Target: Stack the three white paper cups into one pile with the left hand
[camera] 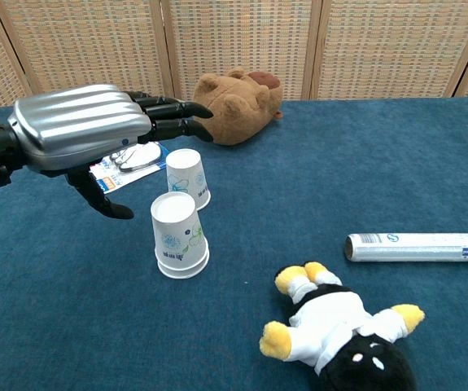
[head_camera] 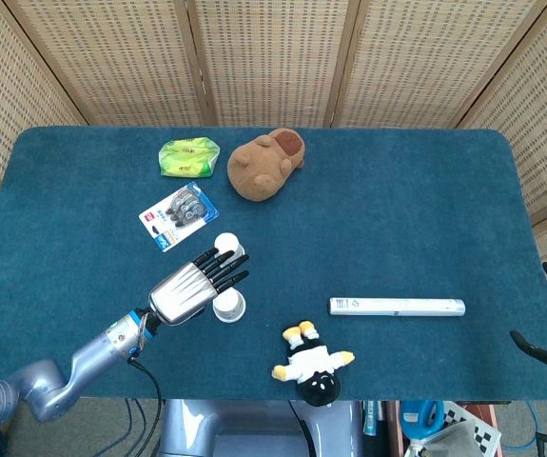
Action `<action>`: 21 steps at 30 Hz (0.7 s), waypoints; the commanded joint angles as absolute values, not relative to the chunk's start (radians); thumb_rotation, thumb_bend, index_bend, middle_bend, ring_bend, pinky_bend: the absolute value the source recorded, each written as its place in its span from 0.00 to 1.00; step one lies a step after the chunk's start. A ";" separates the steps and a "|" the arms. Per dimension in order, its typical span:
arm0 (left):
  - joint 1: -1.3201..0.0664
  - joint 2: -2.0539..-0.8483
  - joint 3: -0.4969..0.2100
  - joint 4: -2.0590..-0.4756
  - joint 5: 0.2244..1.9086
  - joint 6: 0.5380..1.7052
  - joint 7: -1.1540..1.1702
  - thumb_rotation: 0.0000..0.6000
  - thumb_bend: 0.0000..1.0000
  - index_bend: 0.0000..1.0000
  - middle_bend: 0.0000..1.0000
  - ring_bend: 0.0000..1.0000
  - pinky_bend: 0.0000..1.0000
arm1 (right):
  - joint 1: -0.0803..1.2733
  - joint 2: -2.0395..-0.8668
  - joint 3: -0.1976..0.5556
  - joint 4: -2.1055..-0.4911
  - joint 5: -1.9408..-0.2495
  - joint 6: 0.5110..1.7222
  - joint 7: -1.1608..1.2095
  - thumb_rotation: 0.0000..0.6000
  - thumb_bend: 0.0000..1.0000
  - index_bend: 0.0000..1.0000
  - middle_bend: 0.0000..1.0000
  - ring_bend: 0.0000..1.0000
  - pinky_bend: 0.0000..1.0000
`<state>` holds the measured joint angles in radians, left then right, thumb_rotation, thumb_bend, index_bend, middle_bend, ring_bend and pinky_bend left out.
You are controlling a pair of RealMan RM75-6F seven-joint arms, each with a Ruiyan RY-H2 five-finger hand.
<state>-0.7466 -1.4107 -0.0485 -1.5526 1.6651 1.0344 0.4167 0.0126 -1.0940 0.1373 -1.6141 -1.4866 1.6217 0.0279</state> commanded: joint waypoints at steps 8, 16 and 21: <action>-0.763 -1.426 -0.146 -1.541 1.552 1.040 0.442 1.00 0.16 0.10 0.02 0.09 0.15 | 0.016 -1.094 0.142 -1.606 -1.472 1.609 0.034 1.00 0.00 0.00 0.00 0.00 0.00; -0.819 -1.461 -0.228 -1.494 1.343 0.933 0.468 1.00 0.16 0.10 0.02 0.09 0.15 | 0.024 -1.099 0.146 -1.602 -1.457 1.594 0.025 1.00 0.00 0.00 0.00 0.00 0.00; -0.856 -1.548 -0.243 -1.390 1.254 0.886 0.454 1.00 0.16 0.10 0.02 0.09 0.15 | 0.027 -1.102 0.152 -1.597 -1.440 1.583 0.023 1.00 0.00 0.00 0.00 0.00 0.00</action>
<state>-0.8311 -1.5043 -0.2279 -1.4404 1.2936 0.9163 0.4593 0.0264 -1.1019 0.1503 -1.5984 -1.4420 1.5854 0.0228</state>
